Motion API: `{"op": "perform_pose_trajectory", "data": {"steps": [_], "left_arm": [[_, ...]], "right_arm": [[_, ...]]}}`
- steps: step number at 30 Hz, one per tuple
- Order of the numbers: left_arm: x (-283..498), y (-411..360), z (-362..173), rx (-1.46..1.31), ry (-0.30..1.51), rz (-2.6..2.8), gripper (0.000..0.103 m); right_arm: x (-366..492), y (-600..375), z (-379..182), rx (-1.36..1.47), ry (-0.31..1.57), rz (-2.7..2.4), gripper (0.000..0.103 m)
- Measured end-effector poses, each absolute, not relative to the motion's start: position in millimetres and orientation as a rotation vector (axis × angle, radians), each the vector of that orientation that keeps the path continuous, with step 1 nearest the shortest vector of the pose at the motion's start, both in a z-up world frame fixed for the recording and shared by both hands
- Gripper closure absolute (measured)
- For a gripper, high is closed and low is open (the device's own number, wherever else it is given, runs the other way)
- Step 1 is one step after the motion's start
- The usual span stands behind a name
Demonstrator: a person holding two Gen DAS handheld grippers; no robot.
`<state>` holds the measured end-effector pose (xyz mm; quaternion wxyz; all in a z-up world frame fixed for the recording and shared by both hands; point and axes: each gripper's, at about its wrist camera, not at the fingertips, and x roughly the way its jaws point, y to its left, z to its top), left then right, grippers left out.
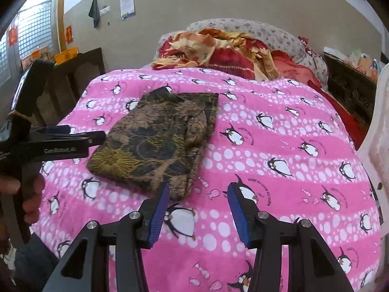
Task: Fold small clothes
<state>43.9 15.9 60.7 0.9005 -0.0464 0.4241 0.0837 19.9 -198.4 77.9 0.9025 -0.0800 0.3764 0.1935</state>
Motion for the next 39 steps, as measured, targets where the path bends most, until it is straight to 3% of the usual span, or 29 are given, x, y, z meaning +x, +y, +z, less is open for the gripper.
{"op": "perform_pose_trajectory", "data": {"steps": [3, 5, 12, 39], "left_arm": [[43, 13, 62, -0.110, 0.884, 0.173, 0.001], [43, 13, 61, -0.125, 0.891, 0.161, 0.001], [50, 12, 52, -0.132, 0.937, 0.157, 0.001], [66, -4, 42, -0.059, 0.972, 0.165, 0.001]], "right_arm": [[17, -198, 78, -0.163, 0.782, 0.389, 0.050], [17, -200, 78, -0.150, 0.781, 0.380, 0.028], [23, -198, 76, -0.130, 0.822, 0.397, 0.003], [34, -199, 71, -0.120, 0.896, 0.358, 0.000]]}}
